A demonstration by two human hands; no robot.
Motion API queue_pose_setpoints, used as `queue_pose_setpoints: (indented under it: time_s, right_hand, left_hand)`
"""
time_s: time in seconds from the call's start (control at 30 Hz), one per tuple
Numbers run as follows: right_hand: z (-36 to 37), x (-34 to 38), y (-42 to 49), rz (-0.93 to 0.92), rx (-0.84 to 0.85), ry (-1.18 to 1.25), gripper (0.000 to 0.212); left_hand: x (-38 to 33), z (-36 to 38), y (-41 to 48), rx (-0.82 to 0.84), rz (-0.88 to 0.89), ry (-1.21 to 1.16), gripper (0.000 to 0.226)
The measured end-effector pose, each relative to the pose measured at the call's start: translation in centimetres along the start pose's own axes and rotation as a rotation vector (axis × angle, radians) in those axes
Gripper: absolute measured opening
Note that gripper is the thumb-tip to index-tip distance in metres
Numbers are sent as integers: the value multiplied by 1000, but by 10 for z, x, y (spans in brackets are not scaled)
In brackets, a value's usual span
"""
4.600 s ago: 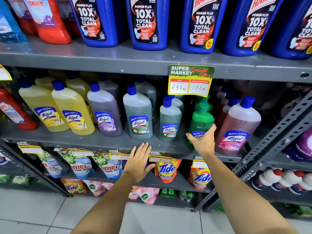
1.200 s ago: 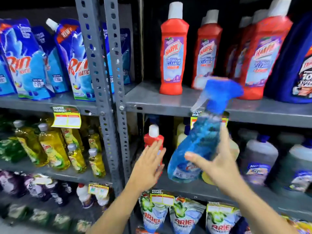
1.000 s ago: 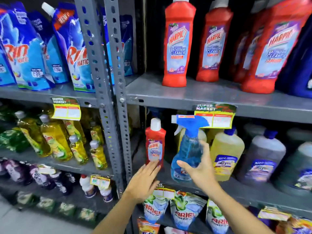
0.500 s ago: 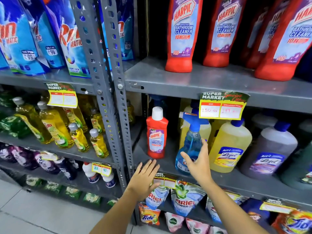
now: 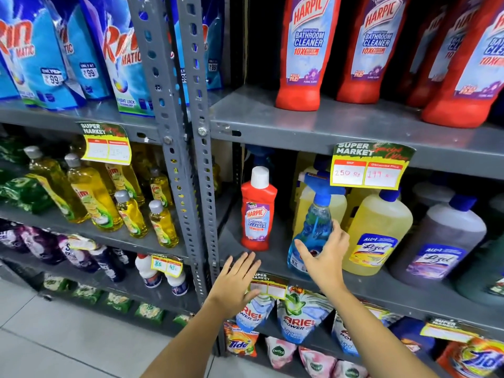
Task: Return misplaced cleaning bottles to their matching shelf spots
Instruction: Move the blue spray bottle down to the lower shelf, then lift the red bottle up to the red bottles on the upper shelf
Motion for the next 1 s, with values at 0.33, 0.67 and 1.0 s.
queue_pose_setpoints:
  time_s: [0.33, 0.67, 1.0]
  right_hand:
    - [16, 103, -22, -412, -87, 147, 54]
    - [93, 82, 18, 139, 234, 147, 103]
    - [79, 82, 15, 11, 217, 125, 45]
  left_hand:
    - [1, 4, 0, 8, 1, 25, 69]
    - [0, 5, 0, 44, -26, 27, 71]
    - [-3, -2, -2, 90, -30, 48, 72]
Point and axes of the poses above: each hand's wrist, its own y-axis towards the middle knuckle, its own z-axis out of the palm, x = y × z, the point moved 6 cm from there along y, towards the middle knuckle, and after that the axes turned 5 degrees about -x, right-handed, at the moved point
